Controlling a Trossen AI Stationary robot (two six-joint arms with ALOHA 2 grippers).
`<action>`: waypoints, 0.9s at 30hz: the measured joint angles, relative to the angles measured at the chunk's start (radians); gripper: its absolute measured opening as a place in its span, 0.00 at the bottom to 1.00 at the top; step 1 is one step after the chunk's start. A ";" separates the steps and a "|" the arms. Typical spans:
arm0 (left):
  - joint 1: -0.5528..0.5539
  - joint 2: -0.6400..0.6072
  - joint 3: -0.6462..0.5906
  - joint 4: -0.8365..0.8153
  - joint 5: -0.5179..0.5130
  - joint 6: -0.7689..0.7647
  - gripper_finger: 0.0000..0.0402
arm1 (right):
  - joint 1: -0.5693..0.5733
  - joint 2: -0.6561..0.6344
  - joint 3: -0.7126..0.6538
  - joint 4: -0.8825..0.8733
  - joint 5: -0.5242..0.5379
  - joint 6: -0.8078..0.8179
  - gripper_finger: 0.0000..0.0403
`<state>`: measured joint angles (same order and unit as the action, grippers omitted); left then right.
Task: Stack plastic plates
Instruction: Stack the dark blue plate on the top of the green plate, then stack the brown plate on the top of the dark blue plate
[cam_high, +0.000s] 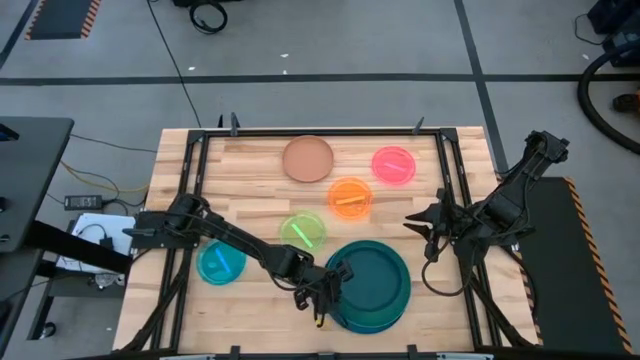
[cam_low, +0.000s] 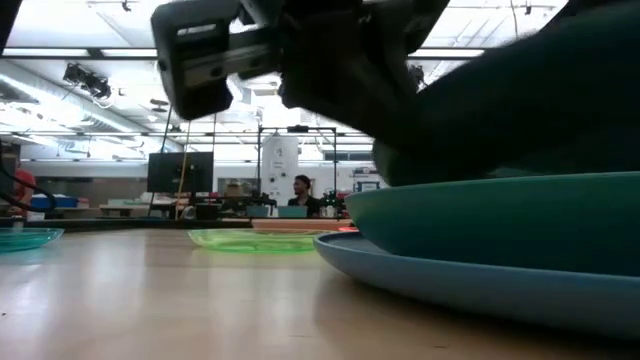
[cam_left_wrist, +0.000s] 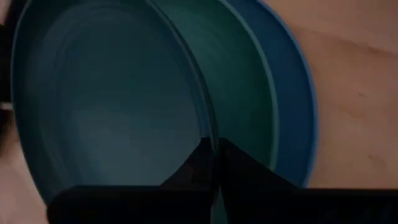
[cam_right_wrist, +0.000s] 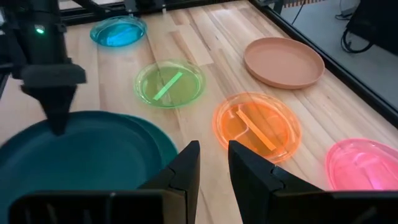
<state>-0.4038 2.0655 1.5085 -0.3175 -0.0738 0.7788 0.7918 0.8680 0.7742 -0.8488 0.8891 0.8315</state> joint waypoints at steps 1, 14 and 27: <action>0.000 0.000 0.000 -0.014 0.000 -0.002 0.05 | 0.000 0.000 0.000 0.004 0.004 -0.003 0.23; -0.004 0.009 -0.001 -0.042 -0.079 -0.140 0.28 | 0.000 0.001 0.000 0.056 0.016 -0.023 0.23; -0.023 -0.087 -0.005 -0.142 -0.174 -0.425 0.35 | -0.013 0.075 0.000 0.091 0.001 -0.048 0.23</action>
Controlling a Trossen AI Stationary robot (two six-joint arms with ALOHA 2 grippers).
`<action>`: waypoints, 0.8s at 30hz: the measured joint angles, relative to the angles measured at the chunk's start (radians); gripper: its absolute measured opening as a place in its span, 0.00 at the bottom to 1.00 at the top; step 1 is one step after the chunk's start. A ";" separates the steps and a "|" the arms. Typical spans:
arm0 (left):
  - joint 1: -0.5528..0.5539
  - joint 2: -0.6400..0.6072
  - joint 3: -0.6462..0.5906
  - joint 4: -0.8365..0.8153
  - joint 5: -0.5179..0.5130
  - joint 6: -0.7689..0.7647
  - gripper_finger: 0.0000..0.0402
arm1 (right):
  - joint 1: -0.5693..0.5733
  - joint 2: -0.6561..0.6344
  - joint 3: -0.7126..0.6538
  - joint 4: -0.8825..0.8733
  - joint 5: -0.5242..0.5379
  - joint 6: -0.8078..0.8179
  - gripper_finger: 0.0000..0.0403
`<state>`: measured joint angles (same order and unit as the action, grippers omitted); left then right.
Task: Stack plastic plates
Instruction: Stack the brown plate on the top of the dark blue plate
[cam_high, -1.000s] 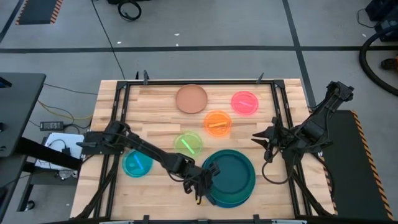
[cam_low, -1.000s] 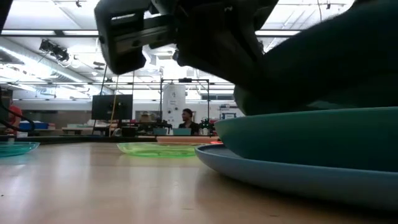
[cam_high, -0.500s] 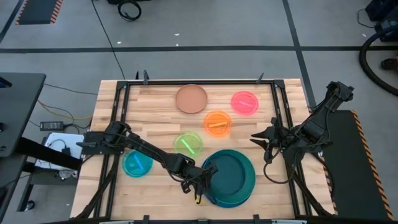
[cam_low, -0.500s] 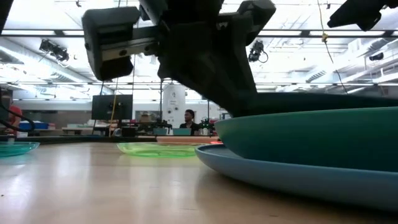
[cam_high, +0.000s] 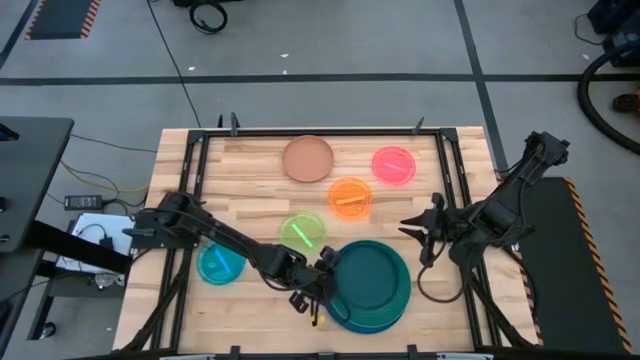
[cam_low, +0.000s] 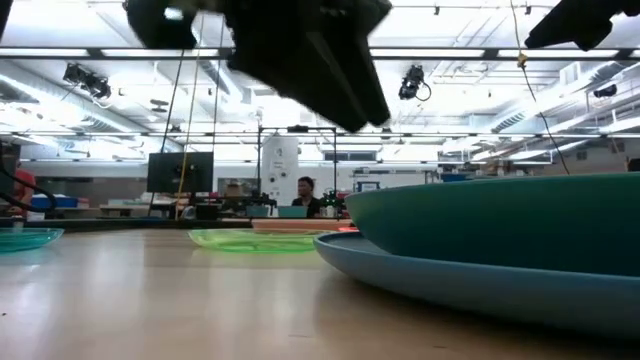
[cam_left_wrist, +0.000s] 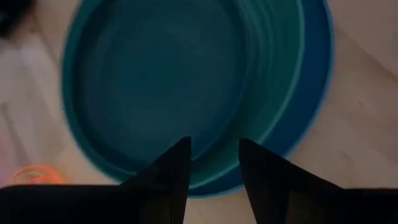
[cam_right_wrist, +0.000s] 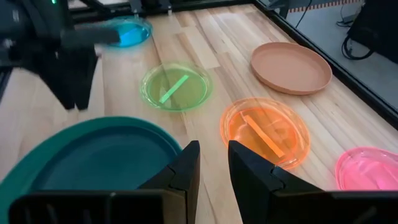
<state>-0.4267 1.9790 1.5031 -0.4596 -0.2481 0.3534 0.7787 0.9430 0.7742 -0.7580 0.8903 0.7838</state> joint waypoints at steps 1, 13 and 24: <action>0.001 -0.017 -0.009 0.006 0.000 -0.008 0.35 | -0.010 0.017 0.000 0.016 -0.010 -0.012 0.23; 0.005 -0.238 -0.344 0.271 -0.028 -0.117 0.35 | -0.232 0.138 0.000 0.224 -0.189 -0.278 0.23; 0.029 -0.457 -0.615 0.463 -0.101 -0.241 0.35 | -0.476 0.189 0.001 0.401 -0.443 -0.530 0.21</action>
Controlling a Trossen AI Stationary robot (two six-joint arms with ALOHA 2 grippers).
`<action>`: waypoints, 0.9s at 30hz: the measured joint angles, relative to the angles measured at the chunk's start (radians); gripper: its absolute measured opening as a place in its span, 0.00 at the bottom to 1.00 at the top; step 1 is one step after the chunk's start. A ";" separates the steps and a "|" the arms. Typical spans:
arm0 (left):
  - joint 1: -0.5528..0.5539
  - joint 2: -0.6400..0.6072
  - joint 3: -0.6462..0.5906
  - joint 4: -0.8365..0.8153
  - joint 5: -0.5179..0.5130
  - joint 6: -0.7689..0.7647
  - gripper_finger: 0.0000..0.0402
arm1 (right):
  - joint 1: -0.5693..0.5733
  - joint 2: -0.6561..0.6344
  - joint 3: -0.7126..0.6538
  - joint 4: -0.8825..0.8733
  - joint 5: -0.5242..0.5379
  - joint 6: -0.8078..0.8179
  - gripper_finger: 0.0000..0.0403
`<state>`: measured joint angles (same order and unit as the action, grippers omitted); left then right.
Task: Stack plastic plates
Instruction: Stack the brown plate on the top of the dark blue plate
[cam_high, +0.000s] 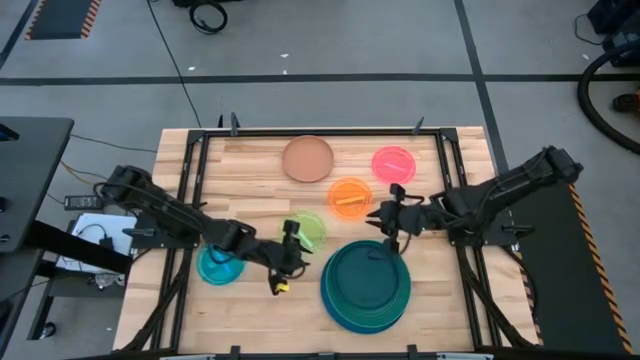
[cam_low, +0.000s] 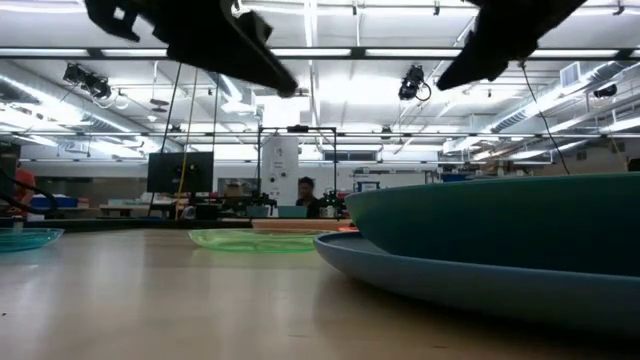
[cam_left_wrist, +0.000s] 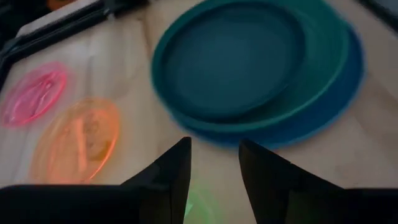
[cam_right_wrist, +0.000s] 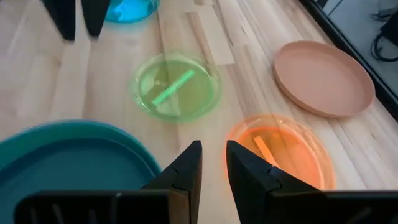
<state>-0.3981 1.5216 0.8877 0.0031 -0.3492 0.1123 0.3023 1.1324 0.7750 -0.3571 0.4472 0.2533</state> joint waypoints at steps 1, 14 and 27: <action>0.008 -0.009 -0.012 0.001 -0.011 -0.004 0.35 | -0.014 0.008 0.000 0.016 -0.005 -0.015 0.21; 0.219 -0.032 -0.064 -0.055 -0.051 0.030 0.35 | -0.042 0.063 0.000 0.067 -0.023 -0.053 0.21; 0.450 0.040 -0.067 -0.069 -0.039 0.206 0.35 | 0.051 0.147 -0.001 0.159 0.011 0.004 0.21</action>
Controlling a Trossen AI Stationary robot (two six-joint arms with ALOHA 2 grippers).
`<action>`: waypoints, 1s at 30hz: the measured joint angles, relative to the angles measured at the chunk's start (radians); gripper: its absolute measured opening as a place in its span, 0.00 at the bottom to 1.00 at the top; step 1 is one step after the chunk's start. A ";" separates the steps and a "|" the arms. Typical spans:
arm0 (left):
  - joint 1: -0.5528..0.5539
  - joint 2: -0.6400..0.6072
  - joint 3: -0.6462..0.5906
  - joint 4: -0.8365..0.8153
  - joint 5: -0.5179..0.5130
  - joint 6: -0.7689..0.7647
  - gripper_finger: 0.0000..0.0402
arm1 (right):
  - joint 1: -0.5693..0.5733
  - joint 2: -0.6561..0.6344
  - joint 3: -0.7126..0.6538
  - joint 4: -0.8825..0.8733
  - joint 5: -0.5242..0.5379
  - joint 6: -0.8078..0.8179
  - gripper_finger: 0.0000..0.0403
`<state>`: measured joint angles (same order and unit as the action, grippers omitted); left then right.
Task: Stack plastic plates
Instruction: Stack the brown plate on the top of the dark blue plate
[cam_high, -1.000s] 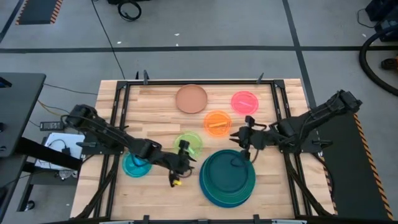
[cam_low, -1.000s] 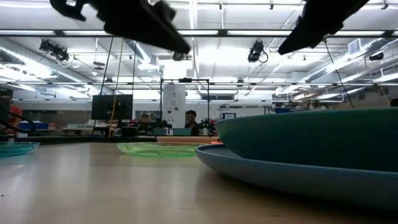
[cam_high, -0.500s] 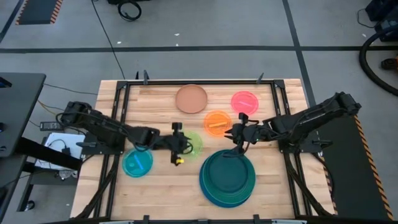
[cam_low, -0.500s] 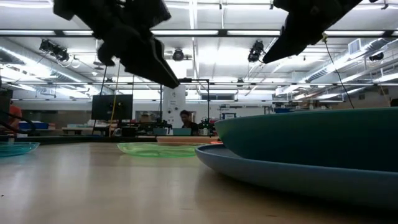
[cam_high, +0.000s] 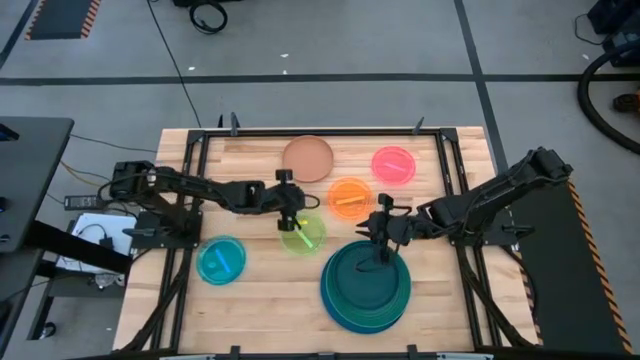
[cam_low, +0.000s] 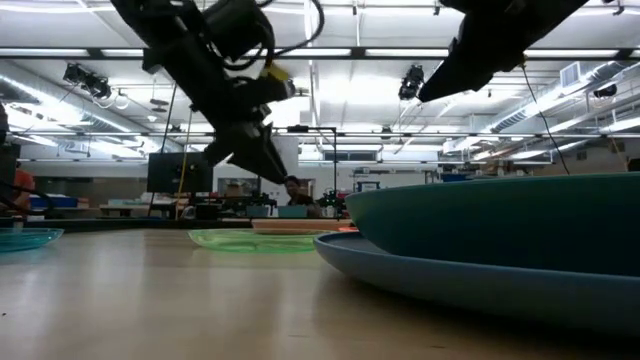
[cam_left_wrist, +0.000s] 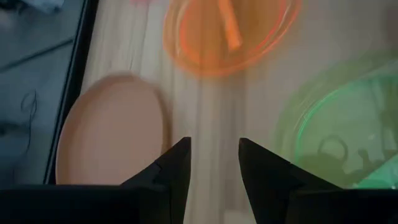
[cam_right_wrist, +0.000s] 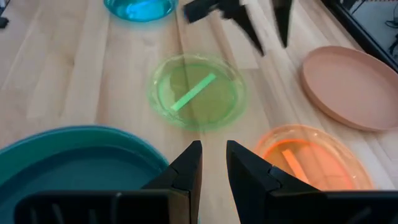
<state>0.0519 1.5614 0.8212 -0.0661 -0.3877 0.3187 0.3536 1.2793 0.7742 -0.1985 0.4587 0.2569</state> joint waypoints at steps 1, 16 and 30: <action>0.009 0.010 0.001 0.018 -0.001 -0.001 0.35 | 0.017 0.009 0.000 0.011 0.016 0.005 0.21; 0.185 0.018 0.003 -0.023 0.027 0.076 0.35 | 0.148 0.121 -0.002 0.082 0.158 0.031 0.21; 0.306 0.110 0.015 -0.007 0.145 0.088 0.35 | 0.182 0.143 -0.039 0.123 0.305 0.081 0.21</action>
<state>0.3574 1.6710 0.8361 -0.0735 -0.2428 0.4070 0.5358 1.4227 0.7357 -0.0756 0.7640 0.3378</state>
